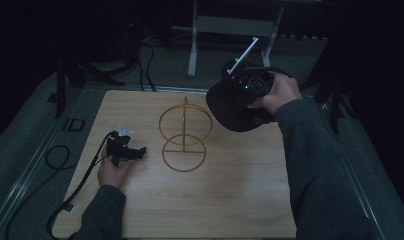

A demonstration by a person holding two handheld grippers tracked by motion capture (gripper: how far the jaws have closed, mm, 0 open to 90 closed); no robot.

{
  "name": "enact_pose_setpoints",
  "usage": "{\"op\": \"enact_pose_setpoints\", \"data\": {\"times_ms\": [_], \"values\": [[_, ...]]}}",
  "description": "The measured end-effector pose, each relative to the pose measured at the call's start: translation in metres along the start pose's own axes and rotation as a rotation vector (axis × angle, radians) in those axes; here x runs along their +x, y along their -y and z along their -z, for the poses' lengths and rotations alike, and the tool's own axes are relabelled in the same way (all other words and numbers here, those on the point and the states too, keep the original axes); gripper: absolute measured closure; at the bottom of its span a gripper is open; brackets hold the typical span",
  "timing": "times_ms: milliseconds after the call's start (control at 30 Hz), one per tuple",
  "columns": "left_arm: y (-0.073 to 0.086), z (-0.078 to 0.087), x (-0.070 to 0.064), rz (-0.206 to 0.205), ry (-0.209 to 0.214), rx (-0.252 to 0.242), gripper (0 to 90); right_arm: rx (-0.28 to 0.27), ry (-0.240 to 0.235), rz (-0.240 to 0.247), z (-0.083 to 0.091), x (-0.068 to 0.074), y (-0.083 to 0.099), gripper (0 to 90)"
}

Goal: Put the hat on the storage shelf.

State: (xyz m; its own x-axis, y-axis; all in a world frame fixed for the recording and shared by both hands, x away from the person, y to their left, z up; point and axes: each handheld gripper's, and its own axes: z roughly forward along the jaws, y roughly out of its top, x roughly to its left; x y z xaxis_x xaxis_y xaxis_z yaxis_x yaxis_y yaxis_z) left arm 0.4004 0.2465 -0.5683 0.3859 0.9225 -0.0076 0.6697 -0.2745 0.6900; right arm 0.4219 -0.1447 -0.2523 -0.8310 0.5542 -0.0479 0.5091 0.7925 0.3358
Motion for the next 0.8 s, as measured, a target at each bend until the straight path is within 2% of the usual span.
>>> {"op": "enact_pose_setpoints", "data": {"times_ms": [500, 800], "values": [[0.000, 0.000, 0.000, 0.002, 0.000, -0.002, 3.4, -0.019, -0.012, 0.045, 0.006, 0.017, -0.018, 79.3], [0.000, 0.000, 0.000, 0.002, 0.000, -0.001, 3.4, -0.025, -0.027, 0.083, 0.002, 0.032, -0.037, 79.0]]}}
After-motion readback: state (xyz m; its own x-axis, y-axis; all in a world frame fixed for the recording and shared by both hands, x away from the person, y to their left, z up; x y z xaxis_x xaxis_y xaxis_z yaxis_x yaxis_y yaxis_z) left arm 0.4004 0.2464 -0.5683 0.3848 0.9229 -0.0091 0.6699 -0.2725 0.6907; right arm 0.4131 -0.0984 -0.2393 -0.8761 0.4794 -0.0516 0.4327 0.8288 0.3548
